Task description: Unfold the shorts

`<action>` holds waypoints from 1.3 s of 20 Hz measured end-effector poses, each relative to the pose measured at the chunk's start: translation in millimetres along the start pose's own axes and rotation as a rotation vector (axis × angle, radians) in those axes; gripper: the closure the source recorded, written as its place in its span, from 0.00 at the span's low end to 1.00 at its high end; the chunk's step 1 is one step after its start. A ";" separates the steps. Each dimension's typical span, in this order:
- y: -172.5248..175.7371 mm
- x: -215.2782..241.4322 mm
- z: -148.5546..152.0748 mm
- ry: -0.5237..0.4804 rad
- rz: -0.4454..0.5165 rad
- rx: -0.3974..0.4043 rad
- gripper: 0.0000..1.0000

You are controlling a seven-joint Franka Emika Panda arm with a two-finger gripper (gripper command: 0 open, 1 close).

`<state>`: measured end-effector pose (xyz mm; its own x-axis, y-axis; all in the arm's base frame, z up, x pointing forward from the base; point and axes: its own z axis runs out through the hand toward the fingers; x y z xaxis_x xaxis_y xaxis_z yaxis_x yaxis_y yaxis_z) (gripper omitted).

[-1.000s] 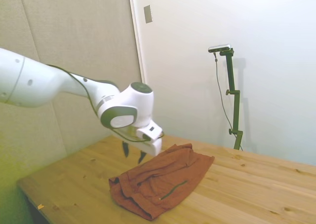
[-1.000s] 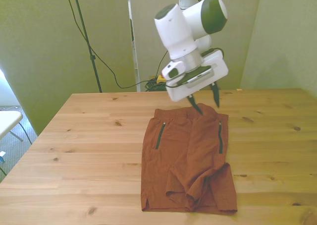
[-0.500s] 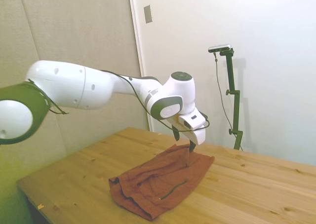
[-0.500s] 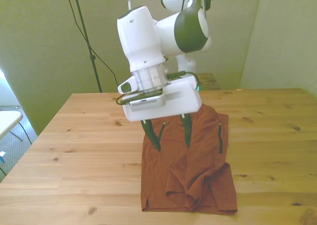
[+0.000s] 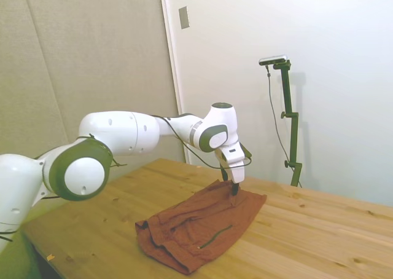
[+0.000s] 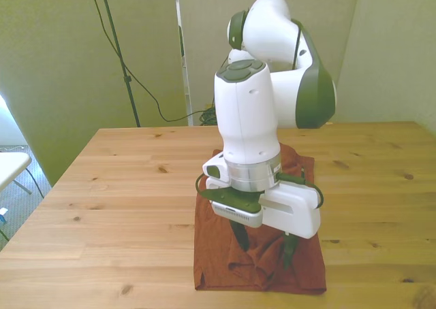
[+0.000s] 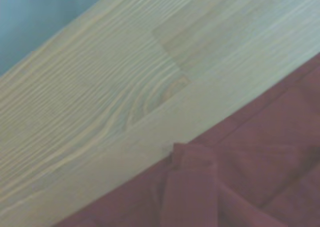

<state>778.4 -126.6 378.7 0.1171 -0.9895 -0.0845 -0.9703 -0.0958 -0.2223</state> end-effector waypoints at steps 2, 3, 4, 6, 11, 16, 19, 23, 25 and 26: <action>-4.4 4.3 1.6 -0.013 -0.008 -0.003 1.00; -6.5 2.7 2.1 -0.022 -0.012 -0.005 1.00; -8.6 -0.1 2.6 -0.023 -0.018 -0.005 1.00; -12.0 -9.4 2.2 -0.027 -0.032 -0.006 1.00; -12.1 -15.3 3.7 -0.031 -0.042 -0.020 1.00; -7.3 -11.2 2.5 -0.029 -0.051 -0.033 1.00; -3.6 -11.2 -4.1 -0.033 -0.068 -0.038 1.00; 5.8 -8.5 -6.2 -0.042 -0.077 -0.057 1.00; 10.5 -4.7 1.6 -0.044 -0.078 -0.066 1.00; 12.3 -3.2 5.1 -0.044 -0.080 -0.069 1.00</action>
<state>767.1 -124.1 371.2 0.2025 -0.9728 -0.1125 -0.9696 -0.1830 -0.1626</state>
